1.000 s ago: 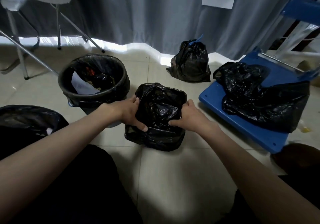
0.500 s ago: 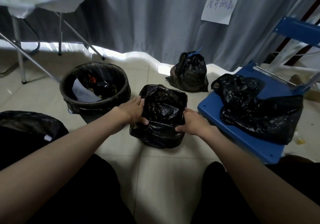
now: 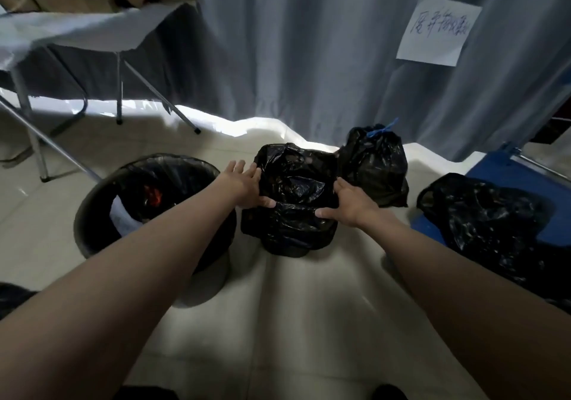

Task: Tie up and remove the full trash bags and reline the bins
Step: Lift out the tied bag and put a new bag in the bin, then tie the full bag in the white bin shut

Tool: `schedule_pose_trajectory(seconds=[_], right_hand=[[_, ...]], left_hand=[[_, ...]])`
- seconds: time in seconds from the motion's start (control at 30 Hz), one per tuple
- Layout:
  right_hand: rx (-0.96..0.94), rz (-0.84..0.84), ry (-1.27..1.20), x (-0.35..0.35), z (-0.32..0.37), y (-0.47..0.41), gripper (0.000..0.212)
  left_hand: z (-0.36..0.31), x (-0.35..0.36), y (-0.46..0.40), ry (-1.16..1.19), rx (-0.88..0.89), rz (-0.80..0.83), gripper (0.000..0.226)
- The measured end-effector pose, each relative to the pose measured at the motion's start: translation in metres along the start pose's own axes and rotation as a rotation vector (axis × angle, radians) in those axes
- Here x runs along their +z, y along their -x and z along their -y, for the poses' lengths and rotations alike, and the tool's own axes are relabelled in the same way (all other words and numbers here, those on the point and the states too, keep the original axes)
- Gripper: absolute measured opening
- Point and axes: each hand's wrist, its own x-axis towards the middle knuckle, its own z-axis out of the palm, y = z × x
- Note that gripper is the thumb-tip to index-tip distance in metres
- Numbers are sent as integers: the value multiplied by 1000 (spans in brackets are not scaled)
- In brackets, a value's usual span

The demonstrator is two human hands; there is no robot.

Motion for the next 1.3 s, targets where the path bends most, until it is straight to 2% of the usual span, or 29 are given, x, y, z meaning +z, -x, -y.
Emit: schedule_pose_trajectory(seconds=[0.17, 0.4, 0.5, 0.6, 0.77, 0.93, 1.07, 1.17, 1.3], right_hand=[[-113, -29, -23, -5, 18, -73, 79], [-242, -61, -14, 1, 76, -175, 92], [-255, -82, -15, 6, 105, -213, 87], [-225, -157, 57, 9, 132, -232, 75], [-247, -207, -16, 13, 156, -200, 64], [-274, -163, -158, 20, 175, -121, 46], [-330, -198, -239, 21, 193, -64, 34], [-335, -204, -242, 22, 204, -29, 30], [-263, -105, -200, 34, 209, 4, 35]], left_hand=[[42, -8, -41, 44, -51, 4, 102], [126, -19, -104, 57, -110, -39, 100], [157, -22, -126, 102, -173, -83, 93], [169, -21, -133, 181, -243, -193, 79], [179, -17, -103, 172, -252, -278, 69], [192, -1, -45, 223, -347, -234, 65], [192, 21, 6, 381, -443, -204, 61], [187, 31, 39, 458, -511, -209, 48], [177, 43, 76, 486, -579, -215, 37]])
